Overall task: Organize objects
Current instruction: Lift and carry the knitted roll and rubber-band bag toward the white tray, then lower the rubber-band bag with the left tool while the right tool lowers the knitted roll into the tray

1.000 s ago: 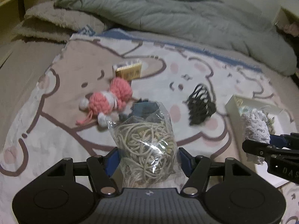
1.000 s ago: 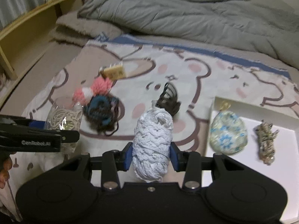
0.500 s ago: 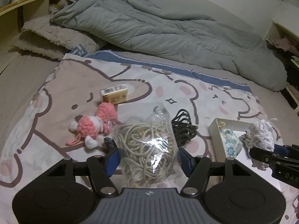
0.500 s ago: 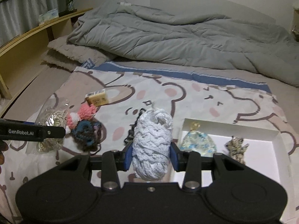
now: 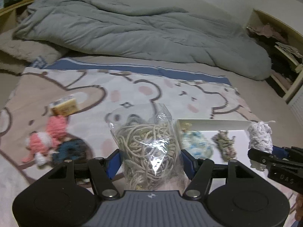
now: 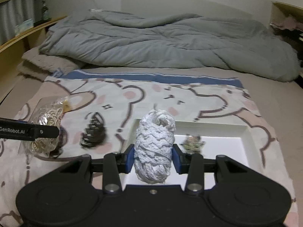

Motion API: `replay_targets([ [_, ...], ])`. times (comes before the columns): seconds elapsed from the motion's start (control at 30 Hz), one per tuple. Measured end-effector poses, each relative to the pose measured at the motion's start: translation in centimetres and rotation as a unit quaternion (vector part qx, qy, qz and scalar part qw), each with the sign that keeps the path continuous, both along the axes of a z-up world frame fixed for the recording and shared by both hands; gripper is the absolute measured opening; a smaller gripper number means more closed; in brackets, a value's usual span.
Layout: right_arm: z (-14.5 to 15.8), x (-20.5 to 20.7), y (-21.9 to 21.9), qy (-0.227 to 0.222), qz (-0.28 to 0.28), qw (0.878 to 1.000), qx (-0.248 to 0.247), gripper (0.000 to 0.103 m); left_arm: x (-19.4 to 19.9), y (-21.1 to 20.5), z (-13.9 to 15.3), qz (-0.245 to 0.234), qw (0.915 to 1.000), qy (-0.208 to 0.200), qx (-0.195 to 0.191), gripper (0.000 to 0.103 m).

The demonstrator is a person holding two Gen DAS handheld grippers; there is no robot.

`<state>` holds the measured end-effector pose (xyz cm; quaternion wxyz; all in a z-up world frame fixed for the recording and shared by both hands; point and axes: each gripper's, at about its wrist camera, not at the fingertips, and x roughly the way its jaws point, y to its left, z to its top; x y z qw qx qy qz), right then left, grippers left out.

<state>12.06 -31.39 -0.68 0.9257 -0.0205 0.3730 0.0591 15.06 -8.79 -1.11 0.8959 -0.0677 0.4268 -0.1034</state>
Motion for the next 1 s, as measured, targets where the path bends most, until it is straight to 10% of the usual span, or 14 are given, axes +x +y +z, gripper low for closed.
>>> replay_targets([
  [0.5, -1.3, -0.1, -9.2, -0.008, -0.091, 0.996, -0.02, 0.042, 1.3, -11.5, 0.0, -0.077, 0.9943, -0.026, -0.068, 0.066],
  [1.0, -2.9, 0.0, -15.4, -0.029, -0.149, 0.987, -0.044, 0.042, 3.9, -20.1, -3.4, -0.133, 0.9677, -0.035, -0.211, 0.066],
])
